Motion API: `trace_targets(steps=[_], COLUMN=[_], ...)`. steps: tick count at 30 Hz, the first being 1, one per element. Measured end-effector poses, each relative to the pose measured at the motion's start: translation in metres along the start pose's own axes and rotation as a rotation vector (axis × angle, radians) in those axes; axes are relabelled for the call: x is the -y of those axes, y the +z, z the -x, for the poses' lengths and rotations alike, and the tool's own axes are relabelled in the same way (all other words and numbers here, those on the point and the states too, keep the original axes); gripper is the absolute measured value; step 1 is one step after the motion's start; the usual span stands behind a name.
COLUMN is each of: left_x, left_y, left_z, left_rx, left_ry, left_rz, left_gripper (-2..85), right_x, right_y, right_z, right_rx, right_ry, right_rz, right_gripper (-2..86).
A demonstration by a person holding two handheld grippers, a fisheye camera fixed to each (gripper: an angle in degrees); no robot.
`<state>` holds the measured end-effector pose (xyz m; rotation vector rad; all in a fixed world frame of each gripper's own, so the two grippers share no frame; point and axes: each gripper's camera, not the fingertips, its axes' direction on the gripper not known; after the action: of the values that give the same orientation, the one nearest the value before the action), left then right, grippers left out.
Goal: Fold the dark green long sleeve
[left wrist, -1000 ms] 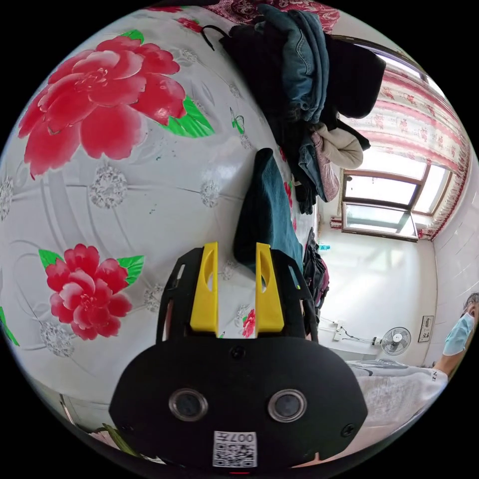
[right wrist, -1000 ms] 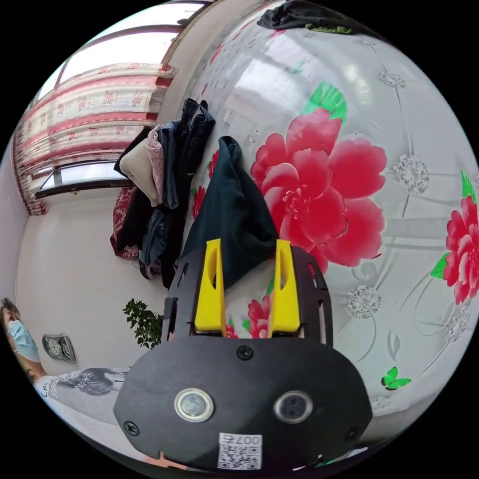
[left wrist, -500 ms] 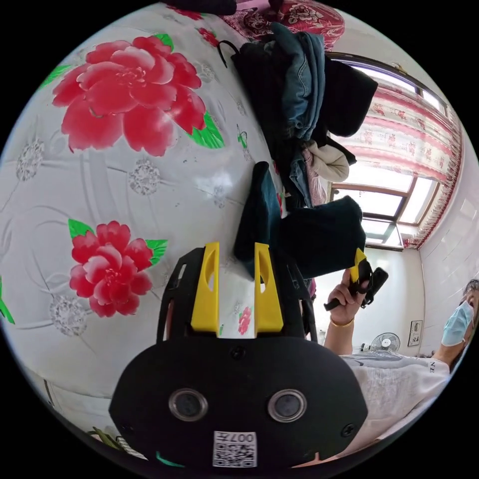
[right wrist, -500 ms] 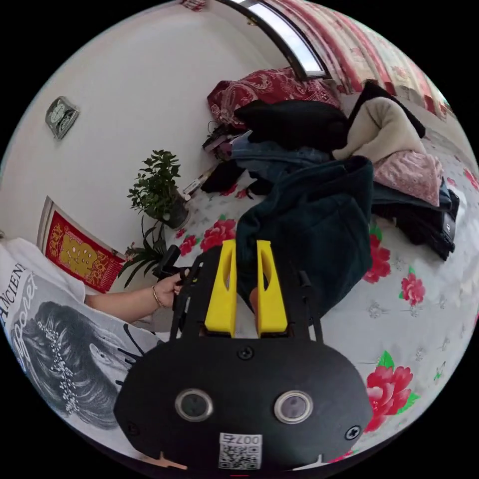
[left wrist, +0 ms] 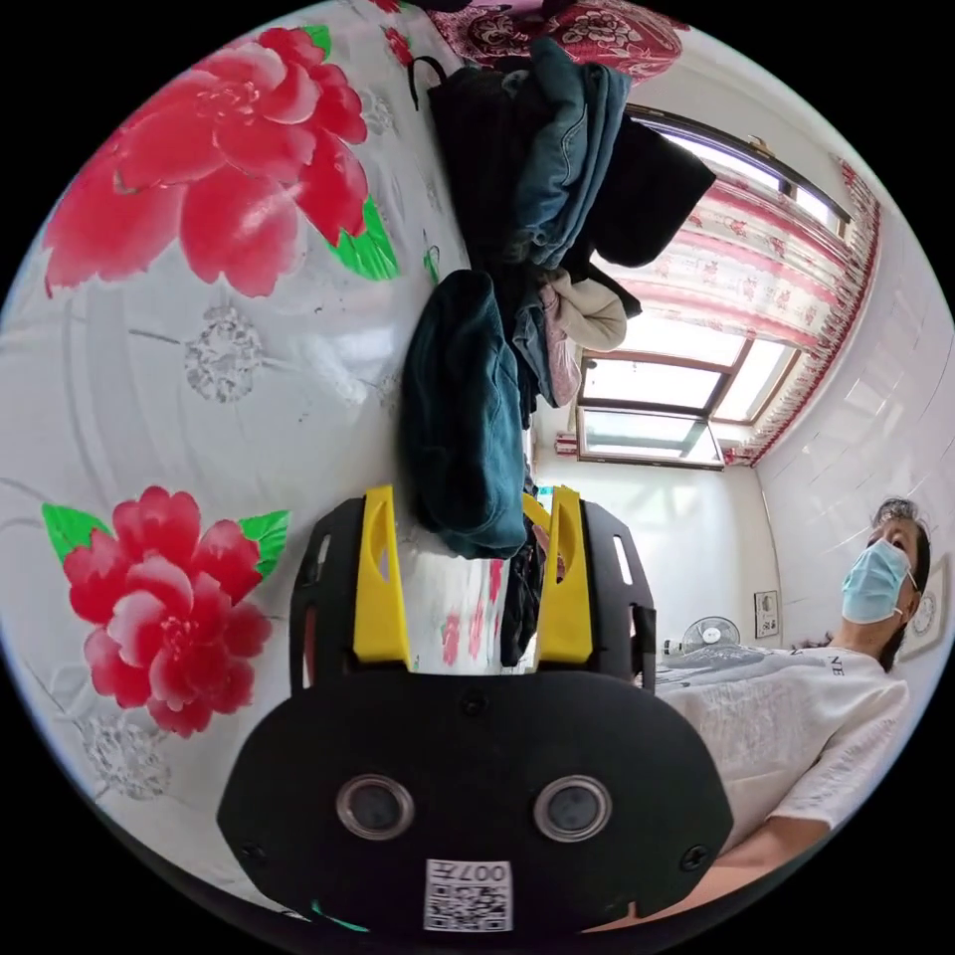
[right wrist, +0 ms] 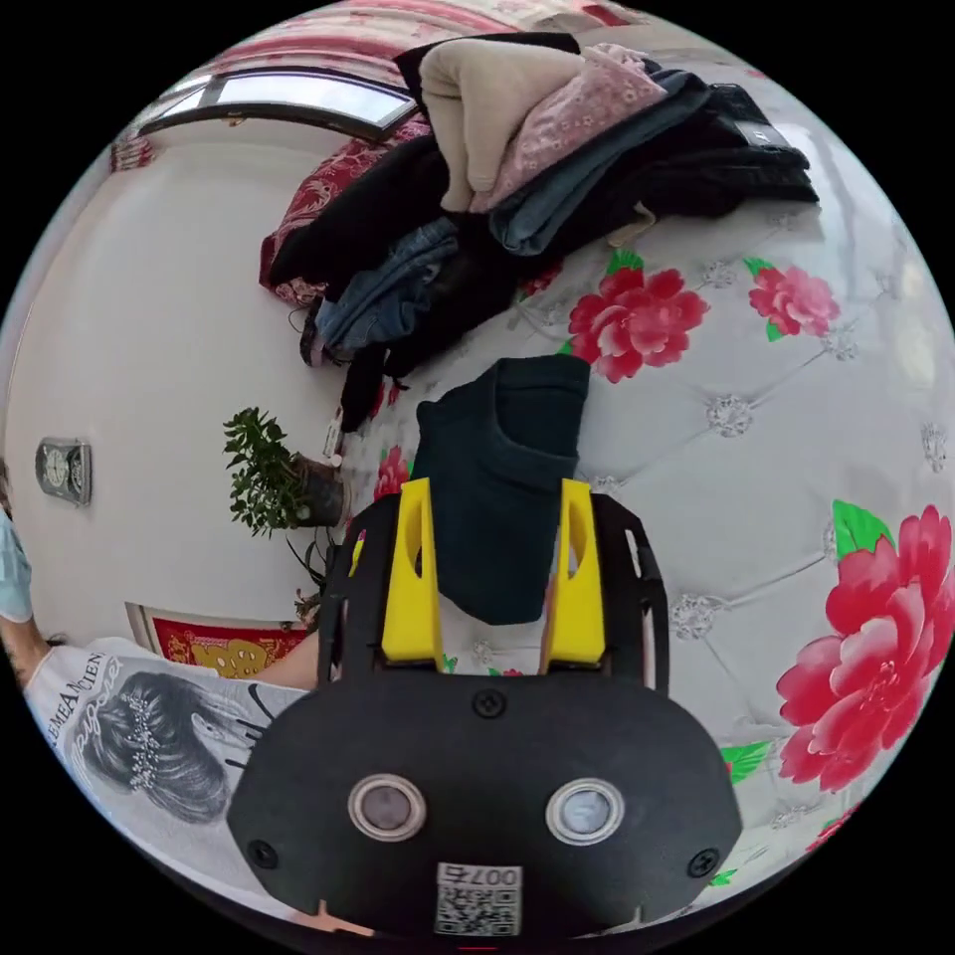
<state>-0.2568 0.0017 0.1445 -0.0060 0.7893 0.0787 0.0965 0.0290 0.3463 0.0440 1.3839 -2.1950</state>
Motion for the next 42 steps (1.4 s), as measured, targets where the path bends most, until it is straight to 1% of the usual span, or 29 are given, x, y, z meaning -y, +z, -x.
trace_targets(steps=[2,5,6,8,9,10,12,14,16,17,19,20,21,22,23,25,27,29,30,31,32,33,35,37,38,40,41,42], left_x=[0.006,0.015,0.019,0.024,0.027,0.029,0.034,0.040,0.056,0.061,0.088,0.094,0.108,0.122,0.130,0.165,0.201,0.232,0.244,0.246,0.244,0.232,0.203,0.153,0.140,0.086,0.072,0.046], left_y=[0.011,0.025,0.030,0.038,0.044,0.048,0.046,0.045,0.045,0.045,0.042,0.040,0.037,0.033,0.030,0.021,0.016,0.012,0.007,0.005,0.005,0.007,0.018,0.044,0.051,0.085,0.093,0.109], left_z=[0.001,0.007,0.009,0.012,0.015,0.017,0.013,-0.009,-0.056,-0.069,-0.129,-0.146,-0.182,-0.219,-0.237,-0.304,-0.333,-0.338,-0.331,-0.319,-0.310,-0.289,-0.248,-0.181,-0.164,-0.111,-0.103,-0.094], left_rx=[0.024,0.045,0.044,0.062,0.057,0.033,-0.010,-0.033,-0.059,-0.073,-0.147,-0.162,-0.183,-0.193,-0.193,-0.157,-0.091,0.017,0.118,0.219,0.271,0.355,0.444,0.584,0.612,0.662,0.679,0.724], left_ry=[0.029,0.051,0.055,0.062,0.056,0.040,0.031,0.088,0.220,0.252,0.410,0.456,0.545,0.635,0.681,0.811,0.797,0.686,0.616,0.574,0.560,0.545,0.555,0.495,0.464,0.381,0.370,0.372], left_rz=[0.053,0.118,0.138,0.158,0.174,0.187,0.167,0.161,0.155,0.149,0.116,0.106,0.084,0.060,0.048,-0.013,-0.075,-0.162,-0.225,-0.267,-0.278,-0.283,-0.238,-0.129,-0.090,0.092,0.131,0.202], left_gripper=[18.4,15.9,13.7,10.5,9.1,8.3,7.8,7.7,7.5,7.5,7.5,7.5,7.5,7.5,7.5,8.0,8.5,9.1,9.4,9.2,9.1,8.9,8.5,7.8,7.7,7.2,7.1,6.6], right_x=[0.000,0.000,0.000,0.003,0.008,0.014,0.026,0.041,0.070,0.079,0.114,0.123,0.139,0.156,0.165,0.208,0.245,0.276,0.290,0.297,0.297,0.286,0.250,0.180,0.158,0.070,0.049,0.007], right_y=[0.002,0.030,0.045,0.057,0.065,0.069,0.063,0.047,0.018,0.009,-0.031,-0.041,-0.063,-0.083,-0.091,-0.114,-0.116,-0.110,-0.101,-0.088,-0.080,-0.065,-0.040,-0.005,0.002,0.008,0.004,-0.022], right_z=[-0.024,-0.051,-0.058,-0.061,-0.062,-0.062,-0.054,-0.033,0.005,0.017,0.071,0.085,0.113,0.140,0.153,0.202,0.229,0.241,0.236,0.218,0.205,0.175,0.121,0.037,0.014,-0.068,-0.084,-0.096], right_rx=[0.061,0.119,0.138,0.167,0.211,0.213,0.202,0.228,0.279,0.289,0.318,0.329,0.354,0.380,0.393,0.424,0.392,0.295,0.212,0.152,0.130,0.107,0.053,-0.127,-0.187,-0.388,-0.428,-0.450], right_ry=[0.079,0.161,0.179,0.183,0.194,0.217,0.207,0.149,0.058,0.026,-0.127,-0.168,-0.244,-0.312,-0.342,-0.429,-0.424,-0.409,-0.383,-0.328,-0.298,-0.258,-0.227,-0.162,-0.137,-0.001,0.027,0.011], right_rz=[0.000,0.074,0.115,0.107,0.120,0.137,0.147,0.136,0.092,0.076,-0.011,-0.040,-0.098,-0.150,-0.175,-0.265,-0.325,-0.398,-0.425,-0.395,-0.370,-0.334,-0.270,-0.106,-0.055,0.112,0.133,0.069], right_gripper=[13.7,13.7,13.4,12.4,11.7,11.0,10.2,9.5,8.9,8.8,8.8,8.8,9.0,9.2,9.3,10.0,10.7,11.6,11.9,12.1,12.0,12.0,11.6,10.9,10.8,10.4,10.4,10.4])
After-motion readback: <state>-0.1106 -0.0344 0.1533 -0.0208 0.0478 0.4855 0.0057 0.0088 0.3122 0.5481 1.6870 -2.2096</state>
